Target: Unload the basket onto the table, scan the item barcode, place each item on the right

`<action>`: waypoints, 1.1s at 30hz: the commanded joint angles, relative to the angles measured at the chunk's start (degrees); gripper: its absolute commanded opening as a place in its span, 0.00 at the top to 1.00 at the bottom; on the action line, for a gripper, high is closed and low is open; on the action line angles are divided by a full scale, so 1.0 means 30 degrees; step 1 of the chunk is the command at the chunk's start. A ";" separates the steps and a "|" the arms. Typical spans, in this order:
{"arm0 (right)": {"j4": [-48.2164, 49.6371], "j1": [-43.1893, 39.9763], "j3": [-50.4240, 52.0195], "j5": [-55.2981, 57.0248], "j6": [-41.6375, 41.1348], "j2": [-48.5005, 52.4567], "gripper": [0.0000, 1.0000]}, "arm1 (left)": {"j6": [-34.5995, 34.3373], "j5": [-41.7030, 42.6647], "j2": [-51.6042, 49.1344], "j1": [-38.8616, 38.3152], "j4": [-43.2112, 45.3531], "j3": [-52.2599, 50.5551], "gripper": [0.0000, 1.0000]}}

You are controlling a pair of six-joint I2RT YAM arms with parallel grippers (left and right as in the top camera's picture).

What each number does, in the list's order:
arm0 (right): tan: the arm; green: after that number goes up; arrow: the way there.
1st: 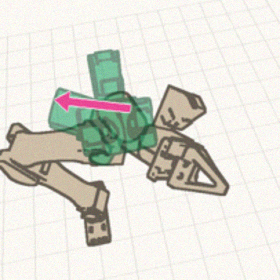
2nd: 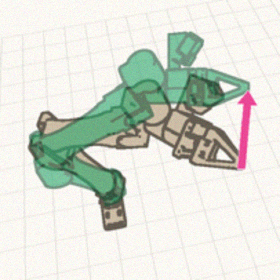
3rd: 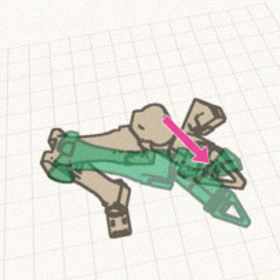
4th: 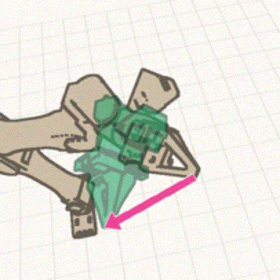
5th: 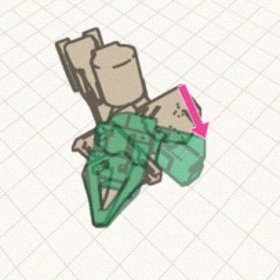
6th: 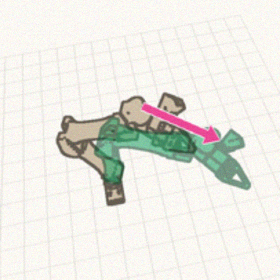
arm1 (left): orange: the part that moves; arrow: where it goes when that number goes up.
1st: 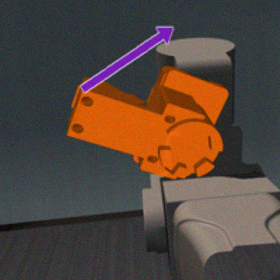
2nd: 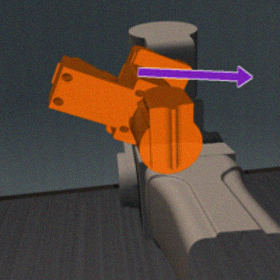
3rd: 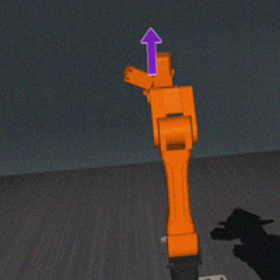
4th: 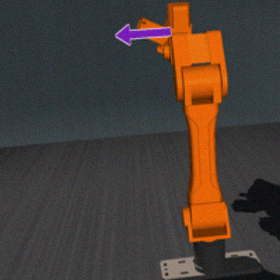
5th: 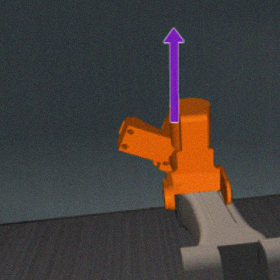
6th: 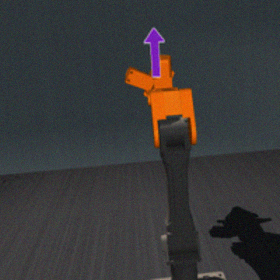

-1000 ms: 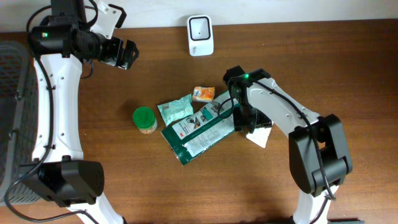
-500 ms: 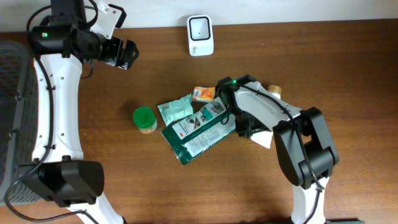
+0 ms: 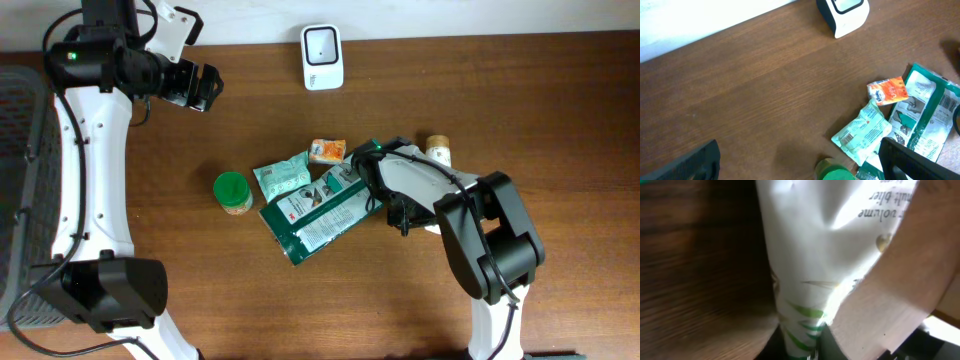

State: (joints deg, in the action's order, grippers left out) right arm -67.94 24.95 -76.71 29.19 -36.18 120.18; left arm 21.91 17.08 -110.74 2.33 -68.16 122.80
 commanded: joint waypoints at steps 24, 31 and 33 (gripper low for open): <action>0.5173 -0.7774 0.3701 -1.8382 0.9479 -0.6470 0.96 | 0.0306 0.0000 -0.0051 0.0044 -0.0022 0.0007 0.01; 0.5202 -1.1191 0.4925 -1.8812 0.9588 -0.6470 0.79 | 0.0306 0.0000 -0.0051 0.0044 -0.0022 0.0007 0.01; 0.5158 -1.1453 0.4925 -1.8826 0.9806 -0.6470 0.69 | 0.0306 0.0000 -0.0051 0.0044 -0.0022 0.0007 0.01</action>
State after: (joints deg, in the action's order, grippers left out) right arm -52.23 -8.19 -62.24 -25.43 -7.94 100.90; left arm 21.91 17.06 -110.74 2.33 -68.14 122.80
